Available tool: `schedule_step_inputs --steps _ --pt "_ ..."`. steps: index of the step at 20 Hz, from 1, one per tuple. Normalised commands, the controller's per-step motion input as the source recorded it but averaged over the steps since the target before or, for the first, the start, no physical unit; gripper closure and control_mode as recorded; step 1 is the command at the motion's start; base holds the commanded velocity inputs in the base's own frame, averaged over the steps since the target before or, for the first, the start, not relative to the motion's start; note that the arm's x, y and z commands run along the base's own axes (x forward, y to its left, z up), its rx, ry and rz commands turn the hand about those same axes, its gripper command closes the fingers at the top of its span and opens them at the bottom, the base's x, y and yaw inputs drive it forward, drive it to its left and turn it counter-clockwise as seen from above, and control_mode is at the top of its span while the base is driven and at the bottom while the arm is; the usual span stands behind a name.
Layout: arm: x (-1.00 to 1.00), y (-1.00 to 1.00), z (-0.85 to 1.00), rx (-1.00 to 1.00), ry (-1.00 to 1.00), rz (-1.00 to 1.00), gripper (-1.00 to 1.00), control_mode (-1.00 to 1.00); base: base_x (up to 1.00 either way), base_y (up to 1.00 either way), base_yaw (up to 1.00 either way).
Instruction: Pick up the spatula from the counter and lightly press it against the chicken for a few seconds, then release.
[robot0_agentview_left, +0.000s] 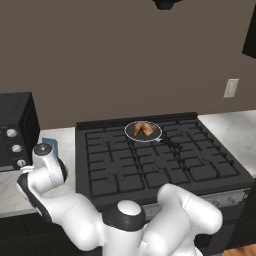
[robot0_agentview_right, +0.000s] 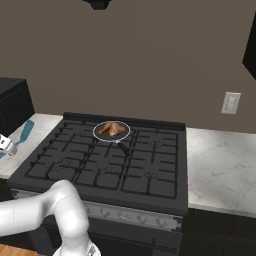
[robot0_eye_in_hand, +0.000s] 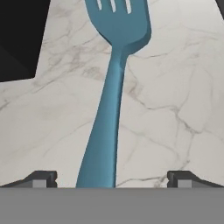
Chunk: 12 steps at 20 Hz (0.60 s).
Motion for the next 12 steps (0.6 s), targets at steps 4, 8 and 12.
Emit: schedule_step_inputs --steps 4,8,12 --pt "0.12 0.12 -0.18 0.00 0.00 -0.02 -1.00 -1.00 0.00 0.00 0.00" --pt "0.11 0.10 -0.15 0.00 0.00 -0.02 -1.00 -1.00 0.00 0.00 0.00" --pt "0.10 0.13 -0.16 0.00 0.00 -0.02 -1.00 -1.00 0.00 0.00 0.00"
